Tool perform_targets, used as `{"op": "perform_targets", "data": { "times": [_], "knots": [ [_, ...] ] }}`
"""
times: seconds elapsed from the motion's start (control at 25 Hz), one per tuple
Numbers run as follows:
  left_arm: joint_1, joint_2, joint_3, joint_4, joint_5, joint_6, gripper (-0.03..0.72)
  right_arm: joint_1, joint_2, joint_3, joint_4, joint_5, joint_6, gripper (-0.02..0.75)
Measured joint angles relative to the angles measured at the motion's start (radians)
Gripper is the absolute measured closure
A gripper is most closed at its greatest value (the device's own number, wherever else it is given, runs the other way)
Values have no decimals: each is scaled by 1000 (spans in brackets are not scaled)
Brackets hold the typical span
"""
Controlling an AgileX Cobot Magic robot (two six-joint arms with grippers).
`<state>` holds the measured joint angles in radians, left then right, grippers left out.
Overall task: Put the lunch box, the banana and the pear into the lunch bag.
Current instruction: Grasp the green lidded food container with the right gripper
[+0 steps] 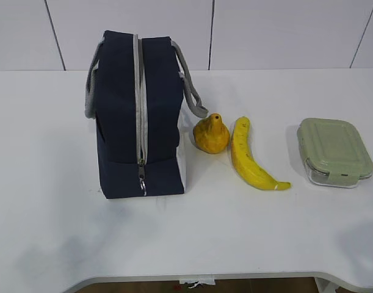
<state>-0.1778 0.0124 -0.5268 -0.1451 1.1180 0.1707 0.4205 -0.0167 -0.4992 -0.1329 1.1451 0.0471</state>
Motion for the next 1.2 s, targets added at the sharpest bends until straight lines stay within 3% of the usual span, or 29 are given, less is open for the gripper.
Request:
{"op": "perform_targets", "data": {
  "times": [0.52, 1.0, 1.2],
  "knots": [
    [0, 0, 0, 0, 0, 0, 447, 0, 0, -2, -21, -3, 9, 317],
    [0, 0, 0, 0, 0, 0, 447, 0, 59, -54, -143, -25, 353, 317],
    [0, 0, 0, 0, 0, 0, 447, 0, 150, -130, -271, 37, 575, 317]
  ]
}}
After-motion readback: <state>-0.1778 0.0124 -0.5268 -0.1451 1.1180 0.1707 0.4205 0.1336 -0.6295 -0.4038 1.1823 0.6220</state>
